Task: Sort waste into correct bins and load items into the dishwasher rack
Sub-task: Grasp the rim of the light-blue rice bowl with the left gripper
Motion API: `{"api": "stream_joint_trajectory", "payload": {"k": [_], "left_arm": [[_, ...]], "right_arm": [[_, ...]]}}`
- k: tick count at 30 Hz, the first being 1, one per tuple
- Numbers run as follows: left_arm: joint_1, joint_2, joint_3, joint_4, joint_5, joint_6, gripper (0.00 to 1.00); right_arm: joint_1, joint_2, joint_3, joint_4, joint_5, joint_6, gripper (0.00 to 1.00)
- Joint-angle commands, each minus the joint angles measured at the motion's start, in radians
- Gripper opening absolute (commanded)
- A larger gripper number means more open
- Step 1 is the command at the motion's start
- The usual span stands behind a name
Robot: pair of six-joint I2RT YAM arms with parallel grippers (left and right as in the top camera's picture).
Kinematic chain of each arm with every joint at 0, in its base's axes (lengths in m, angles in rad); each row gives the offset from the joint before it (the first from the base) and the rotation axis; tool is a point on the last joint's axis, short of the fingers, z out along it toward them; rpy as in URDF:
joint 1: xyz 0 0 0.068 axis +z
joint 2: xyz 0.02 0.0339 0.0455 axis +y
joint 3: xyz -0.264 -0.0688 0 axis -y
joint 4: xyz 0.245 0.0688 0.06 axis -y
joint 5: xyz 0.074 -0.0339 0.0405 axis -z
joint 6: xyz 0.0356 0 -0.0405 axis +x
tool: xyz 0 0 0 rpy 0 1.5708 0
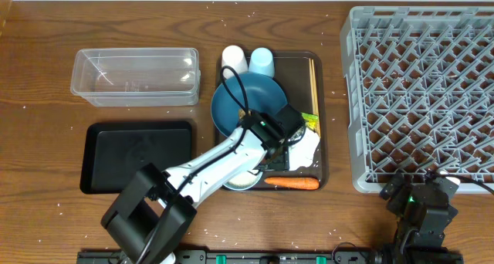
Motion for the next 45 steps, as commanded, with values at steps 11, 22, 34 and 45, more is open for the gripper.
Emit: {"api": "stream_joint_trajectory", "payload": {"k": [11,22,34,45], "left_arm": [[-0.037,0.018,-0.033,0.032,-0.113,-0.103,0.85],[-0.037,0.018,-0.103,0.099,-0.109,-0.114,0.76],[-0.038,0.018,-0.108,0.108,-0.109,-0.114,0.56],[-0.038,0.018,-0.12,0.114,-0.109,-0.114,0.41]], "right_arm": [[-0.006,-0.002,0.011,-0.002,0.01,-0.011,0.99],[-0.006,-0.002,0.011,-0.001,0.01,-0.011,0.99],[-0.006,-0.002,0.011,-0.001,0.01,-0.011,0.99],[-0.006,-0.002,0.011,-0.001,0.01,-0.011,0.99]]}}
